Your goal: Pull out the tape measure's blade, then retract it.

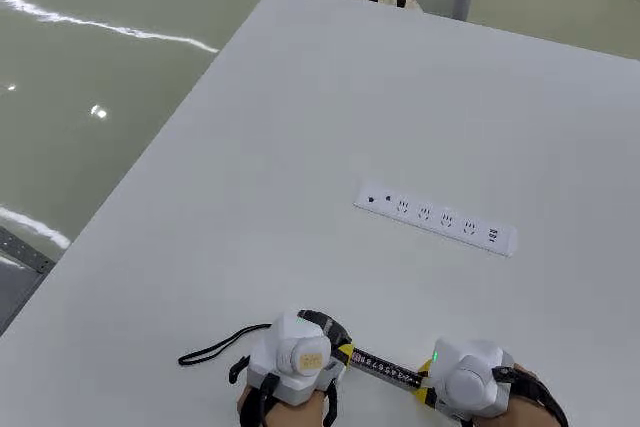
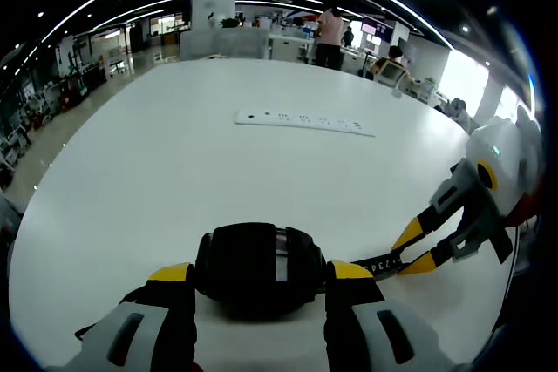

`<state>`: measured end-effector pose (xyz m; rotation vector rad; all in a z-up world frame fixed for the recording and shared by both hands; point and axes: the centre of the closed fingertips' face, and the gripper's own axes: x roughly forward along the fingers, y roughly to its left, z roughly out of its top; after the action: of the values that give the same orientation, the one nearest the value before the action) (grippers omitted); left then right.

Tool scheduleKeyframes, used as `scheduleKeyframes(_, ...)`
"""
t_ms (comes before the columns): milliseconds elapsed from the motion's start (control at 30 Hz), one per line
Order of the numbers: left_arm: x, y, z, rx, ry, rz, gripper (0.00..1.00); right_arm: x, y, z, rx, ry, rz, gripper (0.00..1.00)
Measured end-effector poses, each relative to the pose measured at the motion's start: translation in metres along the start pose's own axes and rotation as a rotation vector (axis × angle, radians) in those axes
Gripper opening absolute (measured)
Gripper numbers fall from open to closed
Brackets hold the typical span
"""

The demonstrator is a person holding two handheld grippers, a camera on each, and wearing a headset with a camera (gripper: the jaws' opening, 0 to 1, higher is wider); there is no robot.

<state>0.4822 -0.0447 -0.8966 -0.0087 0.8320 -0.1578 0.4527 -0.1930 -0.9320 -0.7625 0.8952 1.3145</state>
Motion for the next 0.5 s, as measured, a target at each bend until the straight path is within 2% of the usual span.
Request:
scheduleKeyframes(33, 0.0006, -0.0005, -0.0014, 0.023, 0.004, 0.0, 0.56, 0.0008, 0.0001, 0.0016, -0.002, -0.001, 0.002, 0.13)
scheduleKeyframes(500, -0.0004, 0.0003, 0.0004, 0.014, -0.008, 0.004, 0.56, 0.0045, -0.0009, 0.0078, -0.016, 0.002, 0.007, 0.13)
